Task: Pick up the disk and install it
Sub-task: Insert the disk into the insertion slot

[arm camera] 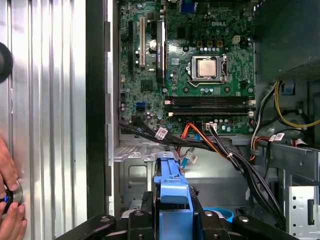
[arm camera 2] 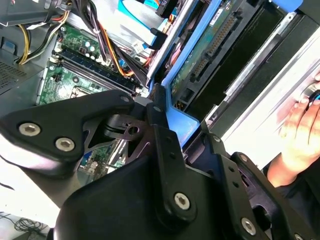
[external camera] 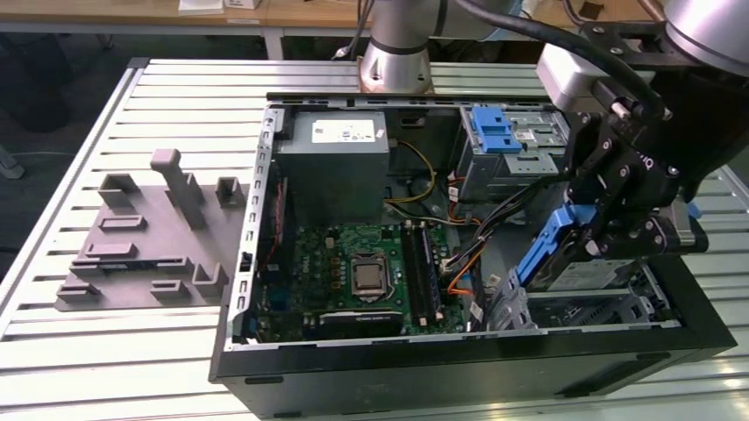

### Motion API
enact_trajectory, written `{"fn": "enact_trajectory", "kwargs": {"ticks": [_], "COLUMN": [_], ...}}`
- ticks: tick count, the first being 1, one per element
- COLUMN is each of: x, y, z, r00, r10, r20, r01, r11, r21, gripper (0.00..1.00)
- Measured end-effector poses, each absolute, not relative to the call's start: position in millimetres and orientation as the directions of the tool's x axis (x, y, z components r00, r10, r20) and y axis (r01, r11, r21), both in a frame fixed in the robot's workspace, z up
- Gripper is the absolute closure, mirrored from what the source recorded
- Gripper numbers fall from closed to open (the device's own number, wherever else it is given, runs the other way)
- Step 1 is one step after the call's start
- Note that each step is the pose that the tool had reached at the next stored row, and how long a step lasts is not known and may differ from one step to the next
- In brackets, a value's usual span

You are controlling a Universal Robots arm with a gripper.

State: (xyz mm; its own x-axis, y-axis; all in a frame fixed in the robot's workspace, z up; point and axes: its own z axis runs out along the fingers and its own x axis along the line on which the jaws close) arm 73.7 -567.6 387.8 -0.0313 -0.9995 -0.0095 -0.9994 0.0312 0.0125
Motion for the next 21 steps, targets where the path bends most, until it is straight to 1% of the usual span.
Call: {"fn": "enact_trajectory", "kwargs": {"ticks": [21], "x": [74], "y": [-568], "z": [375], "r00": [-0.031], "r10": [-0.999], "r20": [-0.012], "r01": [-0.999], "r11": [0.031], "r21": [0.013], "gripper": [0.64]}}
